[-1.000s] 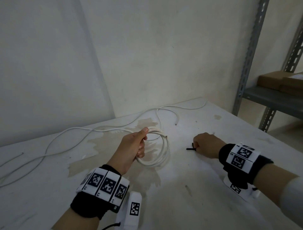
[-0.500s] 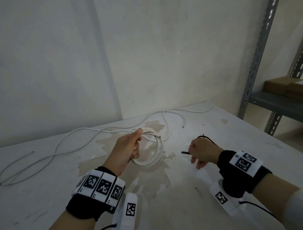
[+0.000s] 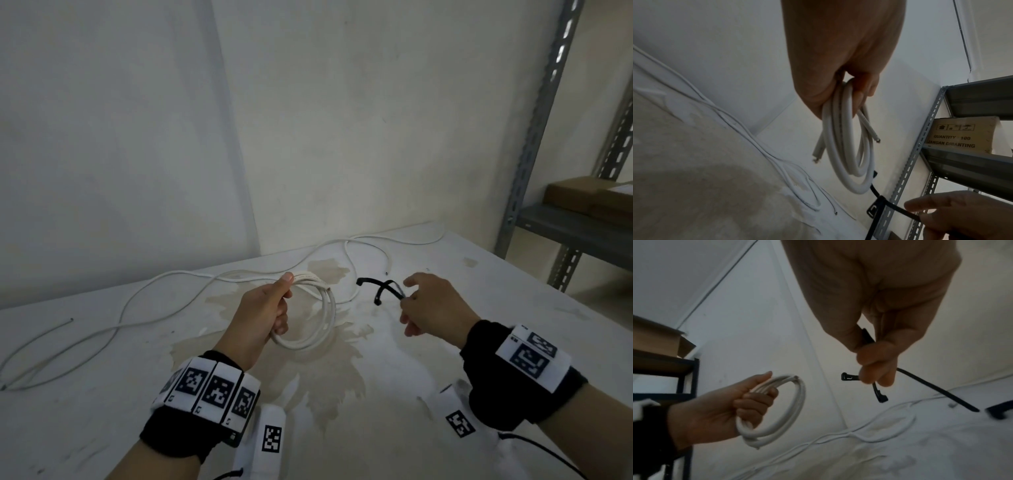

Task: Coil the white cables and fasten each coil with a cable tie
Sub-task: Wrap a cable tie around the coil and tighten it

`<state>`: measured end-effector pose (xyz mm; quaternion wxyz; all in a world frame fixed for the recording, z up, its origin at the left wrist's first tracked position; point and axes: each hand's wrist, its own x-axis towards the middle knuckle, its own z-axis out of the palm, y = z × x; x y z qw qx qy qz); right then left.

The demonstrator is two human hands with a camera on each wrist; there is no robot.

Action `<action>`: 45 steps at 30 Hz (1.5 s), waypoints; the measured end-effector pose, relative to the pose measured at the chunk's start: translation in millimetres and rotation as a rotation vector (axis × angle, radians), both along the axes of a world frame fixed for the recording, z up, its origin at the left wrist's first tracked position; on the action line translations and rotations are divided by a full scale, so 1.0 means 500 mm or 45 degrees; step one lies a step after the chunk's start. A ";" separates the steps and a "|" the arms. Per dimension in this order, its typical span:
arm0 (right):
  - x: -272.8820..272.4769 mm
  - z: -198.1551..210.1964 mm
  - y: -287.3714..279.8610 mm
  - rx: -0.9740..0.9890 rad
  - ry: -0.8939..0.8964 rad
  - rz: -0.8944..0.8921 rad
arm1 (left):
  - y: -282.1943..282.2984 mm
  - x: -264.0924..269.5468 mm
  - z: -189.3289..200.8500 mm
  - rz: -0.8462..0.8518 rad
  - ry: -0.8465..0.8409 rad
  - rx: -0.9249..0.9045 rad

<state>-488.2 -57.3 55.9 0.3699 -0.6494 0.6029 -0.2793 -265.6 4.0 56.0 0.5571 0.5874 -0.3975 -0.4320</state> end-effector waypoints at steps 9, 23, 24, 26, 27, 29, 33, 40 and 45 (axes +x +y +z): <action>0.052 -0.016 0.014 -0.182 0.549 0.106 | 0.025 0.043 0.001 0.060 -0.005 -0.022; 0.003 -0.055 -0.022 0.040 1.021 0.310 | 0.009 0.029 -0.015 0.028 -0.014 -0.004; 0.005 -0.054 -0.023 0.043 0.939 0.315 | 0.008 0.029 -0.016 0.029 -0.022 -0.007; 0.014 -0.041 -0.014 0.028 0.639 0.264 | 0.006 0.030 -0.017 0.043 -0.028 -0.019; 0.021 -0.032 -0.005 0.007 0.441 0.230 | 0.004 0.031 -0.017 0.055 -0.027 -0.028; 0.037 -0.012 0.012 -0.046 0.145 0.207 | -0.001 0.032 -0.017 0.087 -0.019 -0.041; 0.075 0.018 0.045 -0.008 -0.152 0.316 | -0.008 0.038 -0.023 0.159 -0.036 -0.052; 0.134 0.006 0.068 0.133 -0.200 0.397 | -0.007 0.041 -0.039 0.226 -0.112 -0.143; 0.180 0.008 0.075 0.182 -0.331 0.403 | 0.001 0.028 -0.042 0.166 -0.208 -0.197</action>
